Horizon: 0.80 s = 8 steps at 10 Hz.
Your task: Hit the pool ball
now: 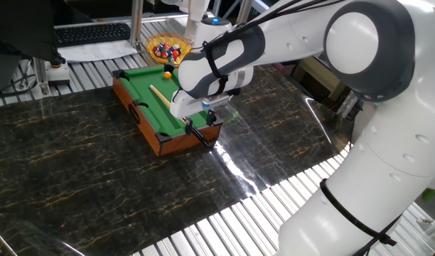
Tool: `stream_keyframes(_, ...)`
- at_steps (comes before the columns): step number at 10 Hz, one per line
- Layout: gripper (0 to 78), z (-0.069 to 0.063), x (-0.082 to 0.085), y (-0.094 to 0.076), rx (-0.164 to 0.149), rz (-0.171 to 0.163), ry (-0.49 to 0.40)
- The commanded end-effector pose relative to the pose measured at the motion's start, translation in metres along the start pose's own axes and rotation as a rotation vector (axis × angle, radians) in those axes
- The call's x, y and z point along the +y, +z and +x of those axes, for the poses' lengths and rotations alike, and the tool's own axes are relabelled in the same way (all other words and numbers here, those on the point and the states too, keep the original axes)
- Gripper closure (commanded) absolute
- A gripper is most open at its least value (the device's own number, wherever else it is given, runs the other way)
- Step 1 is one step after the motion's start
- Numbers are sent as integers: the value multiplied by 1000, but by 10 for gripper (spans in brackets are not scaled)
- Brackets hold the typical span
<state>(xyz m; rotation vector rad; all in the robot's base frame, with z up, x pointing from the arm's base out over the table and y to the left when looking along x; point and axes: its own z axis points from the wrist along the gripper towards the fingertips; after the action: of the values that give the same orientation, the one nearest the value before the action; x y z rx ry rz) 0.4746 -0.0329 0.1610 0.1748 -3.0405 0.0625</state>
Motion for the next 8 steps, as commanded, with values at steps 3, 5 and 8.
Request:
stream_keyframes(3,1,-1,0,-1,-4,-9,5)
stream_keyframes(5,1,16,5,11,0,-19,10)
stream_keyframes(8,1,24,8,16,-11,-19,13)
